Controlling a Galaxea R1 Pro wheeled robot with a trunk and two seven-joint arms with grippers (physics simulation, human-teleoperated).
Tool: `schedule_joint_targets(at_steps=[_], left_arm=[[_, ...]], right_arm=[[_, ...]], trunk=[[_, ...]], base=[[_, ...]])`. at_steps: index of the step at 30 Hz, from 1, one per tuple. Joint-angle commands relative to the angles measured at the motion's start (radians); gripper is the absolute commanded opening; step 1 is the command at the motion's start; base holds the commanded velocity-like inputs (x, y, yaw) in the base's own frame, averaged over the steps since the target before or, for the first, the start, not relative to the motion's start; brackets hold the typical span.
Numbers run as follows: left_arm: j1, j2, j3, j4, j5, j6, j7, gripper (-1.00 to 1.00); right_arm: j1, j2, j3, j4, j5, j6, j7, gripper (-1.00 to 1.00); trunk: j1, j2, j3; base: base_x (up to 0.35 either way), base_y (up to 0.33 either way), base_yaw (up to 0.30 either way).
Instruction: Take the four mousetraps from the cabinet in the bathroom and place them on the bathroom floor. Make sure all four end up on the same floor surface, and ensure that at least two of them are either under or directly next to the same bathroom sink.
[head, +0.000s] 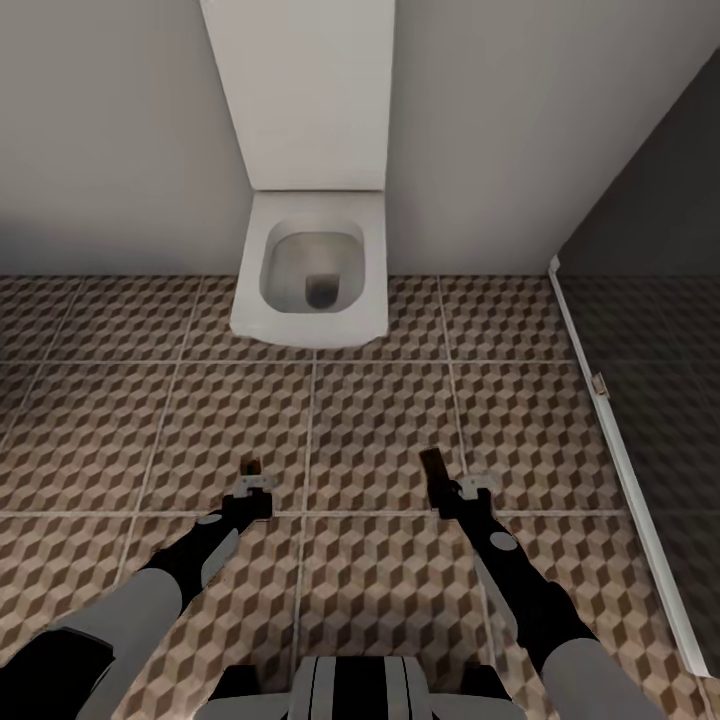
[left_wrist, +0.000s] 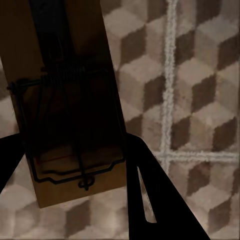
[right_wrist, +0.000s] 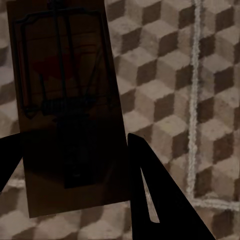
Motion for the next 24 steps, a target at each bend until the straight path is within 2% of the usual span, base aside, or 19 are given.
schedule_joint_targets(at_steps=[1, 7, 14, 24], left_arm=[[0.0, 0.001, -0.005, 0.0, 0.007, 0.0, -0.002, -1.0], [0.0, 0.003, -0.006, -0.001, 0.007, 0.002, -0.002, -1.0], [0.0, 0.009, -0.007, 0.0, 0.007, 0.002, -0.002, -1.0], [0.0, 0.005, -0.009, 0.002, 0.007, 0.002, -0.003, -1.0]], right_arm=[[0.0, -0.001, 0.005, -0.001, -0.008, 0.002, -0.002, -1.0], [0.0, -0.001, 0.006, -0.002, -0.007, -0.005, -0.002, -1.0], [0.0, -0.001, 0.007, -0.002, -0.007, -0.007, -0.002, -1.0], [0.0, -0.002, 0.009, -0.001, -0.01, -0.033, -0.002, -1.0]], trunk=[[0.001, 0.0, 0.0], [0.001, 0.0, 0.0], [0.001, 0.0, 0.0], [0.001, 0.0, 0.0]], base=[[0.331, 0.043, 0.0], [0.321, 0.105, 0.0], [0.138, 0.224, 0.0], [0.308, -0.013, 0.0]])
